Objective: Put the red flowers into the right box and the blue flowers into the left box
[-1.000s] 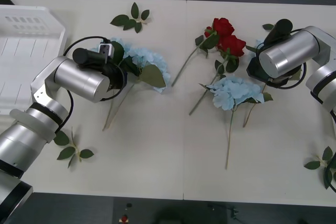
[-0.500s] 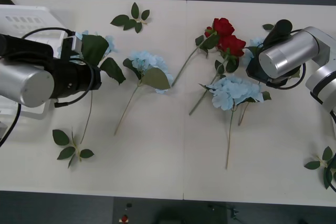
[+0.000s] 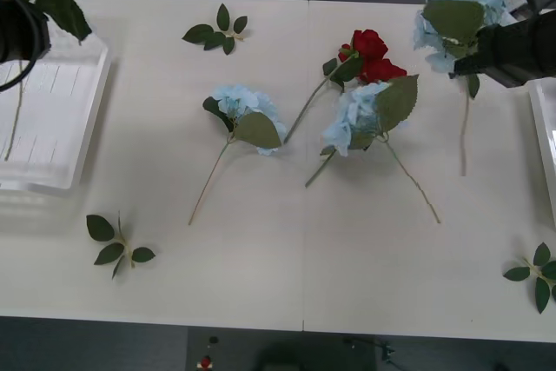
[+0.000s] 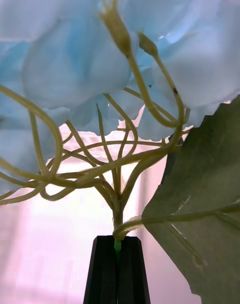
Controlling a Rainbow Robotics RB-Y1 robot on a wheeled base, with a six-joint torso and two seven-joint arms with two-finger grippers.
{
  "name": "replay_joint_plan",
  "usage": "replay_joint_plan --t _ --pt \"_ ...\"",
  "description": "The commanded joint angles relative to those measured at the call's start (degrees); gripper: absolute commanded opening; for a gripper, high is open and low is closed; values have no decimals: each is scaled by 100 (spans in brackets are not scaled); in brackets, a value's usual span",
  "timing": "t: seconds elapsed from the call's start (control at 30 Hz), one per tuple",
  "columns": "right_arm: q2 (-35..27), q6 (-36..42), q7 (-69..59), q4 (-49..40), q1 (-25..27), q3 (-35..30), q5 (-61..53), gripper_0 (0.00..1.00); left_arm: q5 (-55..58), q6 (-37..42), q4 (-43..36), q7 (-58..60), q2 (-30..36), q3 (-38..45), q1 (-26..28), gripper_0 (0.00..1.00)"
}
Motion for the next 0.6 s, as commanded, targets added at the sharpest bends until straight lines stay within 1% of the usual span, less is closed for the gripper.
replay_joint_plan --t 0.03,0.1,0.13,0.17,0.23,0.33,0.4,0.47,0.57,0.6 --pt "-453 325 2649 -163 301 41 -1407 0 142 -185 221 -153 724 339 219 0" --pt "-462 536 3941 -216 450 41 -2084 0 414 -343 485 -276 979 594 403 0" --pt "-462 598 4381 -278 529 41 -2295 0 529 -449 608 -408 1067 709 491 0" --pt "-453 633 4934 -436 626 41 -2497 0 687 -633 810 -584 1146 884 632 0" --pt "-453 545 5532 -910 819 41 -2708 0 933 -1099 1197 -927 1217 1139 878 0" --pt "-304 202 5686 -1798 1092 41 -2971 0 1153 -1767 1856 -1463 1217 1350 1089 0" --pt "-128 -62 5646 -2202 1180 50 -3077 0 1267 -2118 2269 -1718 1217 1359 1098 0" --pt "30 -193 5558 -2361 1180 76 -3173 0 1346 -2347 2524 -1893 1217 1359 1098 1" --pt "303 -545 5207 -2598 1162 313 -3472 0 1522 -2707 2902 -2183 1217 1359 1071 10" --pt "373 -694 5119 -2686 1153 393 -3525 0 1539 -2725 2963 -2219 1217 1359 1045 21"
